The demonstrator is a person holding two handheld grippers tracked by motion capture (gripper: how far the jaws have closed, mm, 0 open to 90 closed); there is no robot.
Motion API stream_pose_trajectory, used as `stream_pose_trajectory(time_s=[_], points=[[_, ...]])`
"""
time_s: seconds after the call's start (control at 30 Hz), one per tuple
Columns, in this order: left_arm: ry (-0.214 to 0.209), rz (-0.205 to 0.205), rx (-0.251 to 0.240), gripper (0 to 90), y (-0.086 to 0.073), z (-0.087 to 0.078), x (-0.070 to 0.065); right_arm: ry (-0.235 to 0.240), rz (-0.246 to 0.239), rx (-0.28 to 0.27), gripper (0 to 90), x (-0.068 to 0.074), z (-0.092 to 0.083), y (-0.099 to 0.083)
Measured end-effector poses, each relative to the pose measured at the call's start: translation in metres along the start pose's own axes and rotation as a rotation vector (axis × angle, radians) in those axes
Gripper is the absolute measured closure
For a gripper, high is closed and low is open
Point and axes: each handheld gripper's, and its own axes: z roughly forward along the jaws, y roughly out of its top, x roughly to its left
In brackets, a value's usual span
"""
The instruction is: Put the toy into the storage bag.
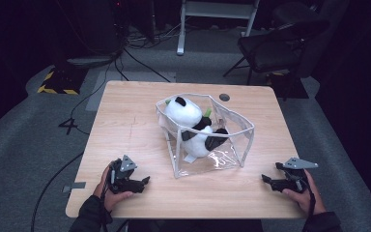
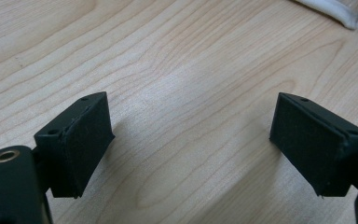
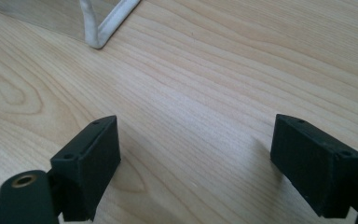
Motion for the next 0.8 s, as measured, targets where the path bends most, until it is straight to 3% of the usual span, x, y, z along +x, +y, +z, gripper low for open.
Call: stream_pose_trajectory(time_s=[0.8], points=[[0.004,-0.008,-0.003,13.2,-0.0012,-0.0008,-0.0015,-0.001,0.017,-0.004,16.6,-0.0036,0.0005,0.0003]])
